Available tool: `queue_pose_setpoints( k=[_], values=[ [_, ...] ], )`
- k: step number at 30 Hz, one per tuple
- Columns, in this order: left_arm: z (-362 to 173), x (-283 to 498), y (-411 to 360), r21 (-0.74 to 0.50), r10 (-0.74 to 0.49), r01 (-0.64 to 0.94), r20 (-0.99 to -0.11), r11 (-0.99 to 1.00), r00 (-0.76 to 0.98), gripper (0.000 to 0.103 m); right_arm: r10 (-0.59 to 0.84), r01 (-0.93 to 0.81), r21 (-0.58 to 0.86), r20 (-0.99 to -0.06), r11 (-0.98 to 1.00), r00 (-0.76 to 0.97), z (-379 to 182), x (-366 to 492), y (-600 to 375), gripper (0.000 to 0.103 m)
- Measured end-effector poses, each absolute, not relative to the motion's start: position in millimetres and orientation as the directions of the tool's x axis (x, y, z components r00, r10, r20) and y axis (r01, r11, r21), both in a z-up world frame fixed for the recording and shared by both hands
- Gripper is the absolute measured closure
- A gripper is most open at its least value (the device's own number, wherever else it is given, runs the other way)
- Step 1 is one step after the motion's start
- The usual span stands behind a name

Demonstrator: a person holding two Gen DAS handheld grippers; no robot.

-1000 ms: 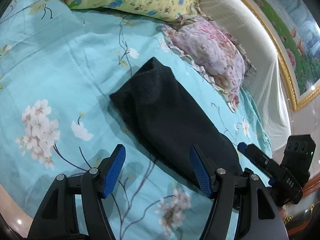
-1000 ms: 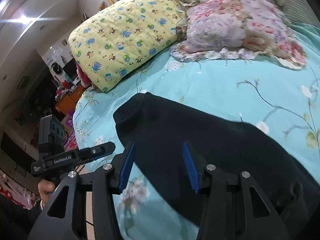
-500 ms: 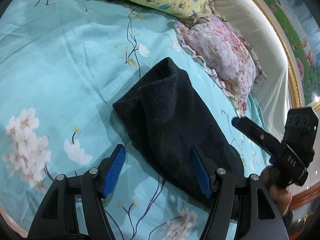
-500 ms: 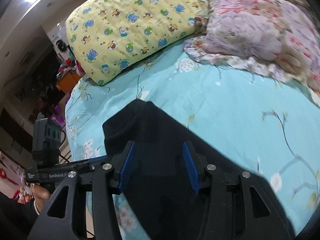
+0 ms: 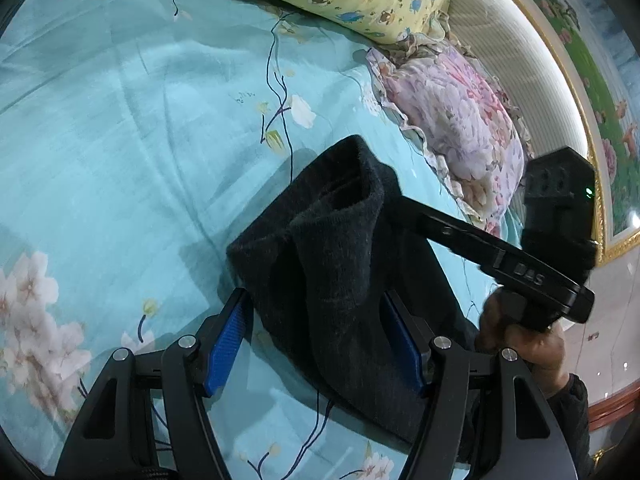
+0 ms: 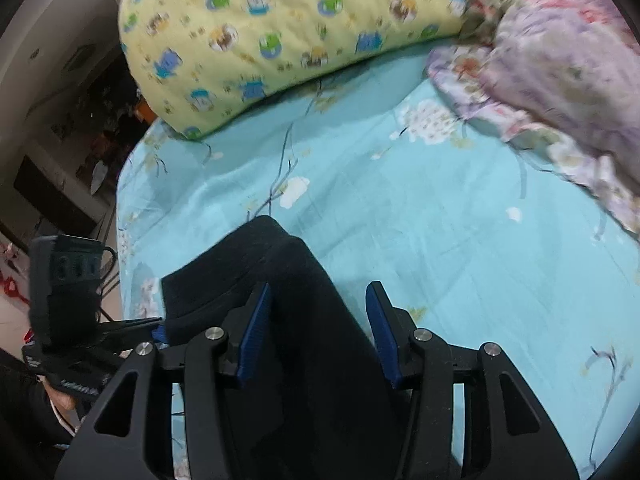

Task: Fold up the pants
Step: 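Grasp the folded black pants end with the left gripper while the right gripper grasps beside it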

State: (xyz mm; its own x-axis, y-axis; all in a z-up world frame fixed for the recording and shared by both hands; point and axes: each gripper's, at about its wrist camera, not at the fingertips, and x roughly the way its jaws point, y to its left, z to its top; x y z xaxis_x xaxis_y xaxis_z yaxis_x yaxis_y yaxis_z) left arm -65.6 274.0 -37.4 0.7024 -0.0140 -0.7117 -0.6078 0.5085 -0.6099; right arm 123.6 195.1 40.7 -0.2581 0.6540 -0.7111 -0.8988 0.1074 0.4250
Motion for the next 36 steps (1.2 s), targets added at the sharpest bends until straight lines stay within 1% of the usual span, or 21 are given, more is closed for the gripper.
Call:
queue_pose_setpoints(
  k=[4,5,6,7,8,9,10,11,12,14,18,21,26,30,36],
  values=[
    [-38,-64,275,-0.604,0.0,-0.613,-0.712,0.509,0.702,0.036,0.625,-0.892,0.445,-0.719,0.079,-0.303,31,121,213,0.052],
    [-37,-64,274,-0.602,0.003,-0.614,-0.713,0.511,0.702,0.038,0.621,-0.891,0.449,-0.72,0.075,-0.31,30,121,215,0.053],
    [-37,-62,274,-0.597,0.008,-0.617,-0.715,0.513,0.699,0.039,0.615,-0.889,0.453,-0.721,0.072,-0.318,28,120,218,0.058],
    [-37,-60,274,-0.59,0.012,-0.618,-0.718,0.519,0.696,0.039,0.612,-0.886,0.459,-0.72,0.067,-0.327,27,120,219,0.068],
    [-36,-59,274,-0.583,0.017,-0.621,-0.722,0.524,0.692,0.044,0.611,-0.883,0.465,-0.718,0.063,-0.334,27,120,220,0.069],
    [-36,-59,274,-0.576,0.022,-0.625,-0.726,0.526,0.688,0.054,0.615,-0.883,0.465,-0.715,0.064,-0.332,27,119,219,0.074],
    [-36,-58,274,-0.57,0.025,-0.629,-0.731,0.529,0.682,0.062,0.619,-0.885,0.462,-0.714,0.064,-0.328,29,118,217,0.077],
    [-37,-57,275,-0.574,0.012,-0.625,-0.732,0.529,0.682,0.071,0.623,-0.885,0.461,-0.711,0.063,-0.325,30,118,215,0.078],
    [-38,-58,276,-0.58,0.003,-0.621,-0.729,0.527,0.684,0.075,0.631,-0.885,0.462,-0.705,0.062,-0.323,32,118,213,0.08],
    [-34,-58,275,-0.594,-0.004,-0.61,-0.718,0.524,0.696,0.078,0.645,-0.879,0.472,-0.692,0.063,-0.325,37,119,205,0.081],
    [-13,-57,265,-0.589,0.01,-0.579,-0.696,0.564,0.718,0.081,0.672,-0.879,0.474,-0.67,0.06,-0.315,52,120,191,0.083],
    [7,-53,254,-0.585,0.016,-0.548,-0.675,0.598,0.738,0.082,0.698,-0.875,0.48,-0.647,0.06,-0.307,64,123,179,0.083],
    [44,-48,230,-0.584,0.004,-0.478,-0.63,0.657,0.776,0.082,0.764,-0.862,0.503,-0.58,0.064,-0.282,92,130,143,0.084],
    [69,-40,205,-0.578,-0.018,-0.416,-0.598,0.702,0.801,0.082,0.831,-0.844,0.532,-0.501,0.073,-0.243,112,137,99,0.084],
    [99,-27,155,-0.559,-0.082,-0.307,-0.564,0.77,0.822,0.082,0.887,-0.827,0.553,-0.427,0.1,-0.178,129,144,37,0.084]
  ],
)
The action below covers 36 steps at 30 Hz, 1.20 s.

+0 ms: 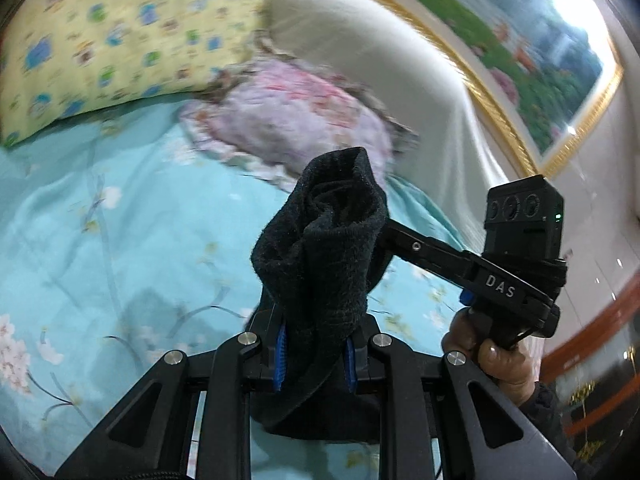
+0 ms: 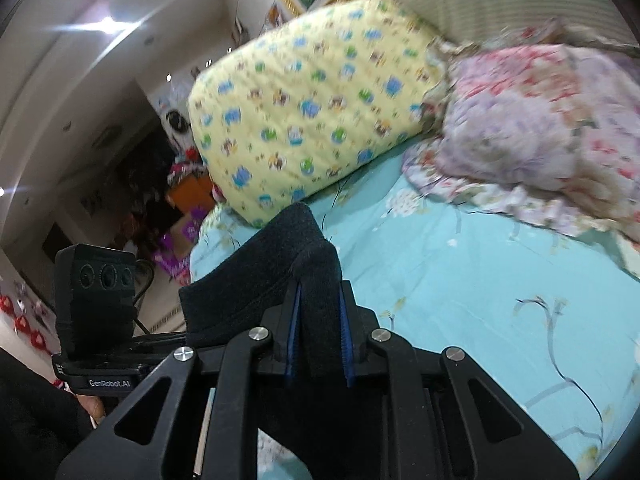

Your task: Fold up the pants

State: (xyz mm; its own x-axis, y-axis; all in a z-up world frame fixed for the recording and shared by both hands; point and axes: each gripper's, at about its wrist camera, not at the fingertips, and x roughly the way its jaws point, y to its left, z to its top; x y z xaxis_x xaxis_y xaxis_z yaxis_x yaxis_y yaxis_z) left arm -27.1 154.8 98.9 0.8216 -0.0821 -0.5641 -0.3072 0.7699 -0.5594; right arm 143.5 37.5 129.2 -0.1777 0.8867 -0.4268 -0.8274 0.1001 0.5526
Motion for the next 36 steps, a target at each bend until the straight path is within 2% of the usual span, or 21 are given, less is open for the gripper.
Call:
queue_pose_setpoints(
  k=[15,28,36],
  values=[
    [124,18,37,-0.514,-0.252,-0.097,-0.566,0.852,0.785,0.082,0.947,-0.756,0.624,-0.32,0.198,-0.016,124,163,-102,0.085],
    [105,40,-39,-0.466,-0.335,0.009,-0.622,0.885,0.708,0.082,0.958,-0.666,0.698,-0.273,0.262,0.091,85,164,-189,0.085],
    [82,55,-73,-0.431,-0.352,0.044,-0.669,0.901,0.655,0.082,0.951,-0.598,0.742,-0.275,0.304,0.143,51,161,-225,0.085]
  ],
)
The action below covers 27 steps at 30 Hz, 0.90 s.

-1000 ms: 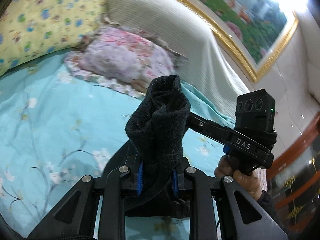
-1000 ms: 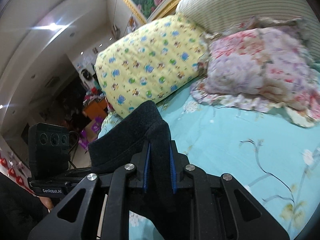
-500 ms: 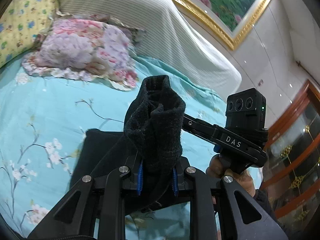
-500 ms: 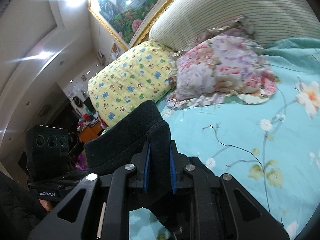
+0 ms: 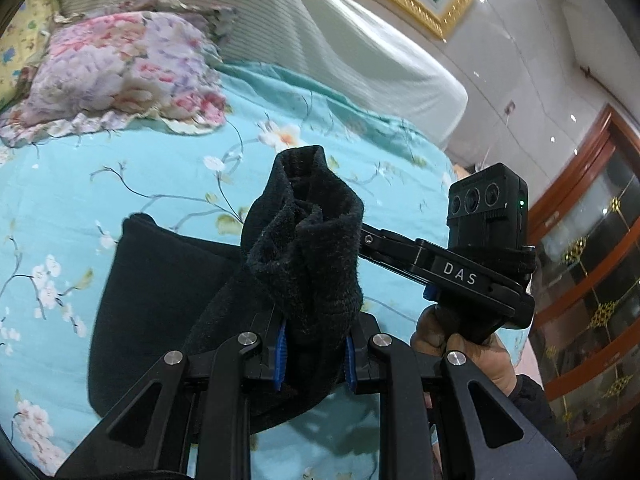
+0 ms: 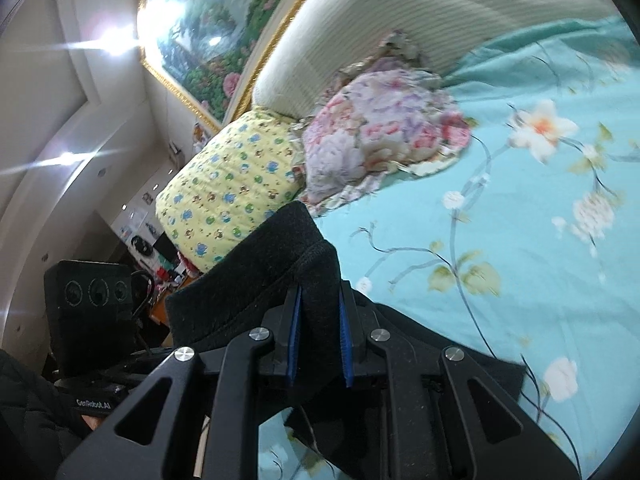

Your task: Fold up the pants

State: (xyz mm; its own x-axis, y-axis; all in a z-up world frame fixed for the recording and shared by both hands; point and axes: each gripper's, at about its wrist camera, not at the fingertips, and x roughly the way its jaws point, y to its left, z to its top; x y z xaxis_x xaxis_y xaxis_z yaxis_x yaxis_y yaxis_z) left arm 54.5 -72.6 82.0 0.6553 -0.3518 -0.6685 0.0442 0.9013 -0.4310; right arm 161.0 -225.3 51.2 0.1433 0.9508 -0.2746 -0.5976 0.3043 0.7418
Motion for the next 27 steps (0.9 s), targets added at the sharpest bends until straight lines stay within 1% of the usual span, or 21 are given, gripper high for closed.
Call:
queue_pose_setpoints(
  k=[9,13,17,19,20,22,23,24,25,26,27],
  values=[
    [57,66,-98,-0.378,-0.338,0.072,-0.706,0.923,0.622,0.082,0.939,-0.523,0.78,-0.295,0.344,0.177,16,163,-248,0.085],
    [48,69,-109,-0.343,-0.326,0.095,-0.718,0.935,0.615,0.081,0.926,-0.501,0.779,-0.325,0.377,0.191,7,162,-252,0.085],
    [44,70,-119,-0.309,-0.317,0.125,-0.718,0.943,0.62,0.078,0.908,-0.495,0.761,-0.362,0.419,0.212,3,159,-259,0.084],
    [42,69,-125,-0.289,-0.311,0.141,-0.716,0.947,0.626,0.073,0.894,-0.489,0.749,-0.387,0.447,0.225,3,157,-262,0.081],
    [41,70,-126,-0.284,-0.313,0.149,-0.715,0.947,0.625,0.069,0.885,-0.483,0.742,-0.403,0.465,0.234,2,157,-263,0.081],
    [40,68,-130,-0.268,-0.314,0.171,-0.711,0.948,0.629,0.066,0.863,-0.461,0.73,-0.437,0.504,0.252,1,156,-269,0.081],
    [39,68,-132,-0.263,-0.316,0.179,-0.71,0.948,0.629,0.062,0.86,-0.456,0.729,-0.44,0.51,0.259,1,155,-271,0.081],
    [38,67,-134,-0.256,-0.321,0.195,-0.707,0.947,0.631,0.057,0.854,-0.446,0.728,-0.443,0.521,0.274,1,153,-276,0.081],
    [38,66,-136,-0.255,-0.327,0.206,-0.703,0.945,0.631,0.052,0.847,-0.436,0.726,-0.449,0.532,0.285,1,151,-279,0.077],
    [37,65,-137,-0.265,-0.345,0.222,-0.7,0.938,0.625,0.045,0.839,-0.426,0.724,-0.455,0.543,0.297,1,150,-283,0.074],
    [37,64,-138,-0.272,-0.356,0.231,-0.698,0.934,0.621,0.041,0.832,-0.415,0.722,-0.461,0.553,0.307,1,148,-286,0.062]
  ],
)
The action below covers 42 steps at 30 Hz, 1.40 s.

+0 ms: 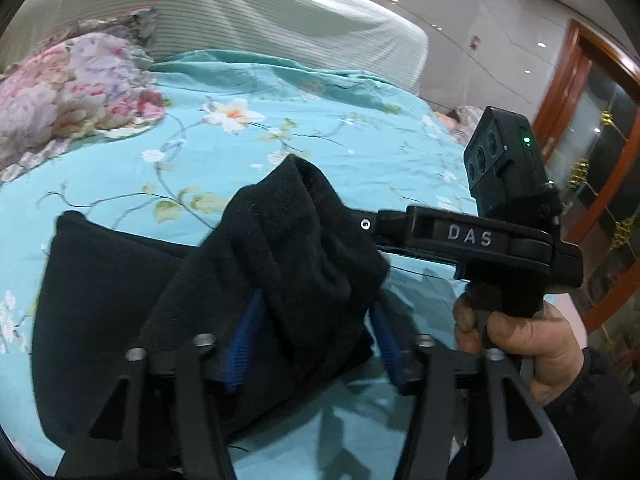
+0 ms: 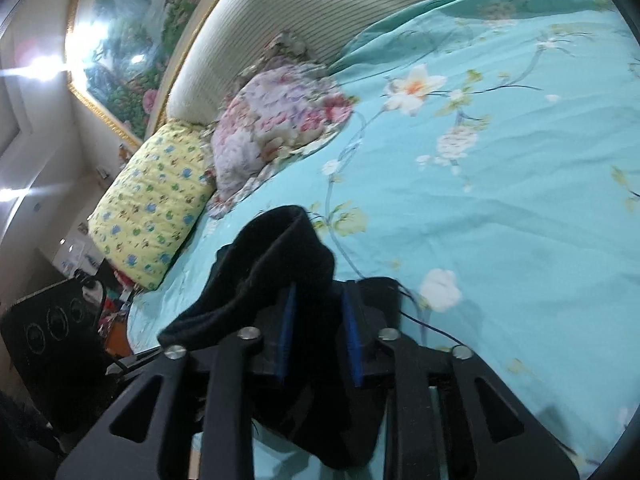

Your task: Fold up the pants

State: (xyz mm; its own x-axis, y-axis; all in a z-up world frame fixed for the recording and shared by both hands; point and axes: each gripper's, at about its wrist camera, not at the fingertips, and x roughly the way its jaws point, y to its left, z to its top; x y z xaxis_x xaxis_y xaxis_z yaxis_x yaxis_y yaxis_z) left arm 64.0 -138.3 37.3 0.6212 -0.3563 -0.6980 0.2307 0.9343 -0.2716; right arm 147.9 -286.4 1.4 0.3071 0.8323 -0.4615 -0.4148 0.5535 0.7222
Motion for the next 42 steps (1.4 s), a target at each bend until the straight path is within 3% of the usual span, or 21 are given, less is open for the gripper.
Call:
queue_pose_setpoints(
  k=[1,3,12,19,42],
  values=[
    [37,63,-139,-0.278,-0.369,0.242,-0.694,0.93,0.619,0.04,0.82,-0.399,0.718,-0.472,0.57,0.323,1,146,-291,0.049],
    [38,60,-141,-0.276,-0.378,0.258,-0.691,0.926,0.616,0.036,0.799,-0.372,0.71,-0.489,0.598,0.35,1,142,-298,0.043],
    [54,43,-130,-0.325,-0.456,0.32,-0.648,0.89,0.61,0.026,0.762,-0.314,0.704,-0.512,0.637,0.396,5,119,-318,0.036],
    [69,31,-99,-0.35,-0.444,0.279,-0.615,0.894,0.652,0.026,0.71,-0.258,0.684,-0.536,0.682,0.457,8,110,-334,0.026],
    [65,24,-11,-0.382,-0.328,0.088,-0.626,0.92,0.708,0.025,0.723,-0.329,0.651,-0.547,0.684,0.421,22,71,-301,0.019]
  ],
)
